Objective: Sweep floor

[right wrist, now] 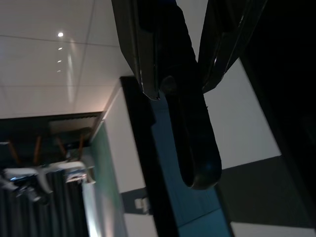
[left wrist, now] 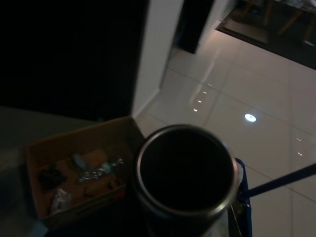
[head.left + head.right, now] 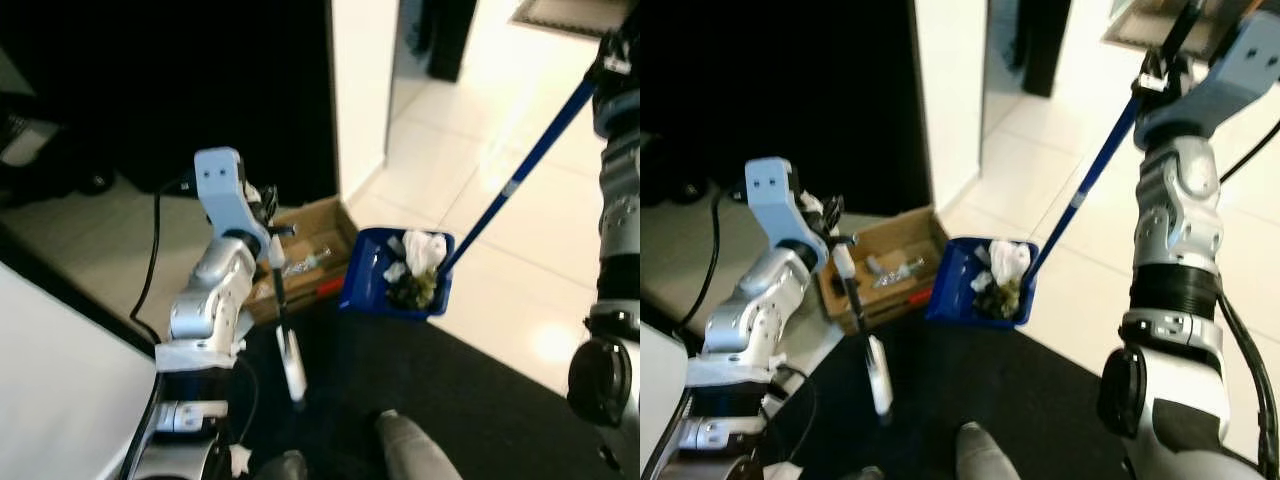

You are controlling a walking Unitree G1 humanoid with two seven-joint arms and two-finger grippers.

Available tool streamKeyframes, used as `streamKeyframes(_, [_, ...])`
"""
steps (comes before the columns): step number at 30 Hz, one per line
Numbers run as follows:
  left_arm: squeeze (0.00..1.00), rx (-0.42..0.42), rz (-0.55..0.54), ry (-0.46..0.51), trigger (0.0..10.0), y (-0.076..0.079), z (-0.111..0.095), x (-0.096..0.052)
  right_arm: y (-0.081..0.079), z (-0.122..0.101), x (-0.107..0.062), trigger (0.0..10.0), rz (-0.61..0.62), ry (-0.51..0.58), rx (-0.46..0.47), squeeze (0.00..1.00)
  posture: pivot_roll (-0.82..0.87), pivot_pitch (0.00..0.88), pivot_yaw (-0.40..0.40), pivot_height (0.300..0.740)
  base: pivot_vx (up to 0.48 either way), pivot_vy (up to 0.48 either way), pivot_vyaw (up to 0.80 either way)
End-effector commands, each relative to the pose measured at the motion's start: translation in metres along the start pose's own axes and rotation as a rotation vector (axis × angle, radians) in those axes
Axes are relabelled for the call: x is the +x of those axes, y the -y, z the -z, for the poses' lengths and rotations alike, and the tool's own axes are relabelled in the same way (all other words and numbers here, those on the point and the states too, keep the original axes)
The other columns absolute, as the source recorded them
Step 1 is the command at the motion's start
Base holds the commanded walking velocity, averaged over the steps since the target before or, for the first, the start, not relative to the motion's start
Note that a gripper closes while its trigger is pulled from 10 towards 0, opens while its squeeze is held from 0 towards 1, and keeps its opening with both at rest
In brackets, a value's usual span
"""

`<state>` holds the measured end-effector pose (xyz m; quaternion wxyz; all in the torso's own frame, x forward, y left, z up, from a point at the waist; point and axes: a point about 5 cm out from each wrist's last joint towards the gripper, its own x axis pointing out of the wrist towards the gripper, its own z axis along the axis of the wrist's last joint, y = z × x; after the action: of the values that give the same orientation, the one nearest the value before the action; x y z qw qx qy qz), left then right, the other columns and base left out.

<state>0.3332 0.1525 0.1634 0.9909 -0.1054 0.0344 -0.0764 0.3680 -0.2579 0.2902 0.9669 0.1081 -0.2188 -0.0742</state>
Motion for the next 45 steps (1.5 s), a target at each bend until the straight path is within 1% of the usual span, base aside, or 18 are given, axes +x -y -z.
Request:
streamKeyframes(1, [0.0,0.018,-0.026,0.013,10.0,-0.004,-0.003,0.001,-0.008,-0.008,0.003,10.0,-0.033,0.044,0.025,0.0,-0.03,0.062,0.039,0.74,0.0,0.0,0.0])
streamKeyframes(3, [0.0,0.019,-0.035,0.013,10.0,-0.005,-0.003,0.001,-0.009,-0.007,0.003,10.0,-0.038,0.039,0.022,0.0,-0.03,0.062,0.039,0.74,0.0,0.0,0.0])
streamKeyframes(5, [0.0,0.025,-0.123,0.045,10.0,-0.017,-0.007,0.0,-0.022,0.002,0.005,10.0,-0.115,-0.003,0.03,0.0,-0.02,0.062,0.028,0.74,0.0,0.0,0.0])
streamKeyframes(9, [0.0,0.028,-0.232,0.095,10.0,-0.034,-0.013,-0.004,-0.042,0.012,0.005,10.0,-0.203,-0.034,0.056,0.0,-0.01,0.063,0.014,0.74,0.0,0.0,0.0])
streamKeyframes(12, [0.0,0.025,-0.267,0.117,10.0,-0.039,-0.016,-0.006,-0.048,0.014,0.006,10.0,-0.229,-0.036,0.069,0.0,-0.01,0.064,0.008,0.74,0.0,0.0,0.0])
streamKeyframes(15, [0.0,0.01,-0.337,0.155,10.0,-0.051,-0.02,-0.013,-0.06,0.015,0.007,10.0,-0.272,-0.029,0.108,0.0,0.0,0.069,-0.004,0.74,0.0,0.0,0.0])
streamKeyframes(16, [0.0,0.01,-0.337,0.155,10.0,-0.051,-0.02,-0.013,-0.06,0.015,0.007,10.0,-0.272,-0.029,0.108,0.0,0.0,0.069,-0.004,0.74,0.0,0.0,0.0])
streamKeyframes(18, [0.0,-0.019,-0.396,0.187,10.0,-0.061,-0.023,-0.02,-0.067,0.017,0.008,10.0,-0.299,-0.03,0.132,0.0,0.01,0.074,-0.014,0.74,0.0,0.0,0.0])
streamKeyframes(20, [0.0,-0.019,-0.396,0.187,10.0,-0.061,-0.023,-0.02,-0.067,0.017,0.008,10.0,-0.299,-0.03,0.132,0.0,0.01,0.074,-0.014,0.74,0.0,0.0,0.0])
streamKeyframes(21, [0.0,-0.036,-0.426,0.205,10.0,-0.066,-0.024,-0.025,-0.071,0.019,0.008,10.0,-0.314,-0.033,0.142,0.0,0.02,0.075,-0.022,0.74,0.0,0.0,0.0])
streamKeyframes(22, [0.0,-0.036,-0.426,0.205,10.0,-0.066,-0.024,-0.025,-0.071,0.019,0.008,10.0,-0.314,-0.033,0.142,0.0,0.02,0.075,-0.022,0.74,0.0,0.0,0.0])
streamKeyframes(24, [0.0,-0.074,-0.458,0.219,10.0,-0.072,-0.023,-0.031,-0.077,0.022,0.008,10.0,-0.338,-0.039,0.158,0.0,0.03,0.077,-0.032,0.74,0.0,0.0,0.0])
streamKeyframes(26, [0.0,-0.078,-0.451,0.217,10.0,-0.071,-0.022,-0.032,-0.078,0.022,0.008,10.0,-0.342,-0.038,0.162,0.0,0.03,0.077,-0.034,0.74,0.0,0.0,0.0])
streamKeyframes(30, [0.0,-0.034,-0.432,0.234,10.0,-0.066,-0.023,-0.03,-0.083,0.016,0.011,10.0,-0.361,-0.01,0.193,0.0,0.03,0.077,-0.036,0.74,0.0,0.0,0.0])
streamKeyframes(32, [0.0,-0.026,-0.428,0.242,10.0,-0.065,-0.024,-0.03,-0.083,0.014,0.011,10.0,-0.365,0.005,0.206,0.0,0.03,0.077,-0.036,0.74,0.285,0.0,0.0])
streamKeyframes(38, [0.0,-0.026,-0.424,0.248,10.0,-0.063,-0.025,-0.029,-0.083,0.01,0.011,10.0,-0.372,0.043,0.227,0.0,0.03,0.078,-0.03,0.74,0.48,0.0,0.0])
streamKeyframes(45, [0.0,-0.013,-0.406,0.249,10.0,-0.06,-0.026,-0.027,-0.08,0.01,0.011,10.0,-0.362,0.047,0.221,0.0,0.03,0.079,-0.023,0.74,0.48,0.0,0.0])
